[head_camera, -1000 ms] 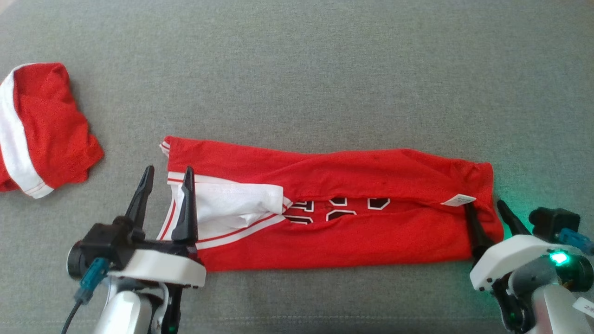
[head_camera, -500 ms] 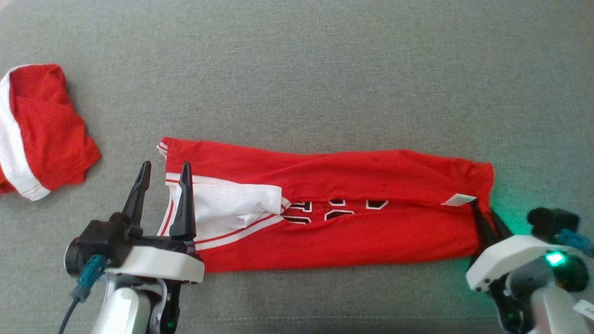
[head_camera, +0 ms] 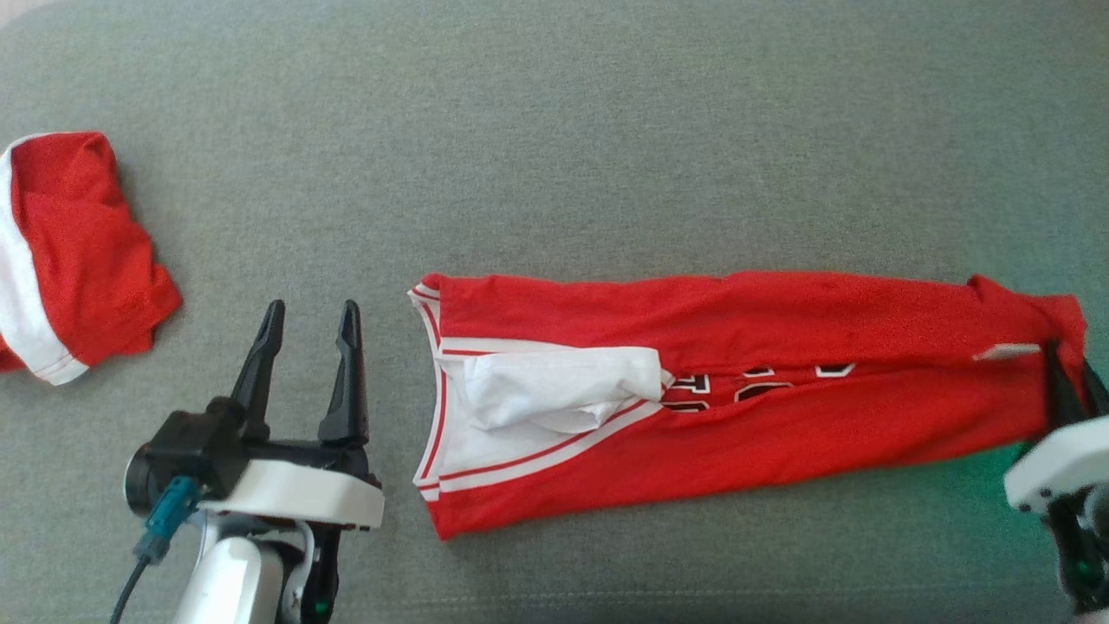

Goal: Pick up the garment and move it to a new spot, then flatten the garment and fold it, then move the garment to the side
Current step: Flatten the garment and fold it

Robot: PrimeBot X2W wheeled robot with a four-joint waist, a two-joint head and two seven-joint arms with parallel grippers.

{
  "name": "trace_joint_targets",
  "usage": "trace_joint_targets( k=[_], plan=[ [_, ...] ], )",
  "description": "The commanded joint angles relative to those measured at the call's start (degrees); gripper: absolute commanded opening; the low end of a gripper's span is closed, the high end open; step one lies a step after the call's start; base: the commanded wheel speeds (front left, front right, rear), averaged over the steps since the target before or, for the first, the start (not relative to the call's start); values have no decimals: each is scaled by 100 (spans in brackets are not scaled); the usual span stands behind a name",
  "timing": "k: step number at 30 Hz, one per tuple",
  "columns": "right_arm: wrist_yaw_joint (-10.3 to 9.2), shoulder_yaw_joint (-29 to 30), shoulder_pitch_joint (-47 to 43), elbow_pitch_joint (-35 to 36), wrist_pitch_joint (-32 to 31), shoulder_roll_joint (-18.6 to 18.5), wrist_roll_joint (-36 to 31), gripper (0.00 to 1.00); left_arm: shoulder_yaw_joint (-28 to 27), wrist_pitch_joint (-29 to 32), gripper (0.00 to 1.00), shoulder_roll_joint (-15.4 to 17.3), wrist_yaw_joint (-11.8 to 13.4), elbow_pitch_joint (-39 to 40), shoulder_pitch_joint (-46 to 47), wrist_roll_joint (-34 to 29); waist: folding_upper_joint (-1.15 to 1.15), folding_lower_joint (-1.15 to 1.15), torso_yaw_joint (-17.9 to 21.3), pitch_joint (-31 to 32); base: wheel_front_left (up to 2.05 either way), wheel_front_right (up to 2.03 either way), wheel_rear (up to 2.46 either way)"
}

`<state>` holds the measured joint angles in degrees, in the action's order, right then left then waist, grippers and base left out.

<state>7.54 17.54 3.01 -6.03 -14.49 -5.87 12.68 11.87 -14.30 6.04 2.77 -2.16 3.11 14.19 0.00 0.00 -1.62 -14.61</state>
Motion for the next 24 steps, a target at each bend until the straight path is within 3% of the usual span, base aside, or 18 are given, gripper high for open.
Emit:
trace_joint_targets(
  k=[1, 6, 7, 12, 17, 24],
  plan=[
    [-5, -289, 193, 499, -75, -112, 32, 0, -246, -70, 100, 2, -37, 152, 152, -58, 0, 0, 27, 37, 0, 0, 0],
    [-5, -1195, 315, 1520, -375, -19, 88, 0, -278, -70, 100, -12, -61, 87, 98, -60, 0, 0, 99, 154, 0, 0, 0],
    [-5, -1195, 315, 1520, -375, -19, 88, 0, -278, -70, 100, -12, -61, 87, 98, -60, 0, 0, 99, 154, 0, 0, 0],
    [-5, -2342, 518, 2004, -571, 163, 302, 0, -251, -70, 100, -25, -77, 43, 93, -73, 0, 0, 97, 236, 0, 0, 0],
    [-5, -3594, 803, 1454, -355, 290, 805, 0, -207, -70, 100, -26, -124, -6, 136, -77, 0, 0, 3, 257, 0, 0, 0],
    [-5, -5086, 1396, 74, 598, 298, 1857, 0, -57, -70, 100, -92, -185, -84, 232, -73, 0, 0, -313, 180, 0, 0, 0]
  ],
)
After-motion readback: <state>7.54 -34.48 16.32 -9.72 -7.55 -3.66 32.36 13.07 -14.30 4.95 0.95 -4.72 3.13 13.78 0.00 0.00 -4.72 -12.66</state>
